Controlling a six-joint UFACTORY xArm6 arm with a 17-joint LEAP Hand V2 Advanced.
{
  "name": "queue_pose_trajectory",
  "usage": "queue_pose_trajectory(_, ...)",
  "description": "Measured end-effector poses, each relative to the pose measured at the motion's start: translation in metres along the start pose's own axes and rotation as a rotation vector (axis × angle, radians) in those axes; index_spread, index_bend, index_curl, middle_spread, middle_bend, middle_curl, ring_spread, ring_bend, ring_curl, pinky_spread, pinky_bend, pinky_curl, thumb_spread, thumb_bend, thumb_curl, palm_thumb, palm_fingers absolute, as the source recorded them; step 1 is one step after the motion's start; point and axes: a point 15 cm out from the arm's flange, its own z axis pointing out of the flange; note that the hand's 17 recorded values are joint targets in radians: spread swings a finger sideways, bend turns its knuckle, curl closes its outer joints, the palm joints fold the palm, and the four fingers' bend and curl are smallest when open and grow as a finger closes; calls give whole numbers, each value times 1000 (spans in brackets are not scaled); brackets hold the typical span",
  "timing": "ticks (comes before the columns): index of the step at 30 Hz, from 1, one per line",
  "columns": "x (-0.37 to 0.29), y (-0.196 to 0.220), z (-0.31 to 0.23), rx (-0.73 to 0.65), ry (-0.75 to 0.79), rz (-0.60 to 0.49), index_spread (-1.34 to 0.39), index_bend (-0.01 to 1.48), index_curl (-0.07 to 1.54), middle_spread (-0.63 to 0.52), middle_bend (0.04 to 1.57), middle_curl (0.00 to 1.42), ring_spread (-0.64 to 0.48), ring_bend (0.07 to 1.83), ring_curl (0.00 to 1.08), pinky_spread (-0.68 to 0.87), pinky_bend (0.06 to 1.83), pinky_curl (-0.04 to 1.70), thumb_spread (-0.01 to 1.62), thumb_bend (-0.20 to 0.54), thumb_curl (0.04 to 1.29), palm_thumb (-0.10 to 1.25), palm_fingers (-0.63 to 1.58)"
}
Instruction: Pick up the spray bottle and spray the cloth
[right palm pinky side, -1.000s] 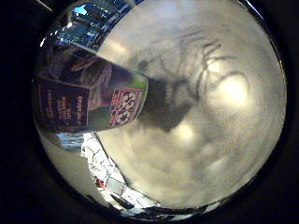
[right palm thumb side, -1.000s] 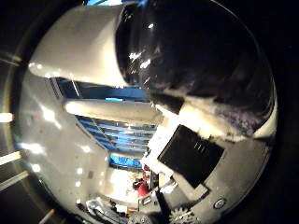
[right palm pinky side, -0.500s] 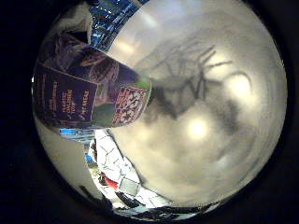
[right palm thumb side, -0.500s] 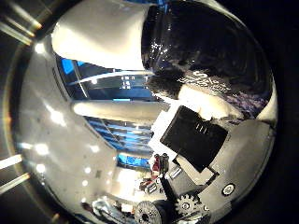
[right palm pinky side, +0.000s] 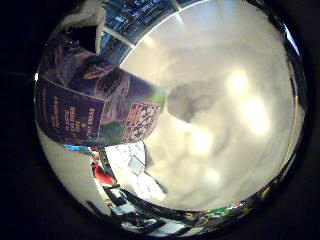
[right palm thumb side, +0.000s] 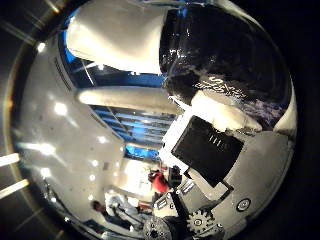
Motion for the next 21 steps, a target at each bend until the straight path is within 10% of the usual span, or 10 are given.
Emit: queue_pose_trajectory(21, -155, 56, -51, -362, 621, -515, -217, 1153, 860, -98, 1429, 669, -198, 1398, 757, -130, 1048, 1465, 890, -15, 746, 1049, 1116)
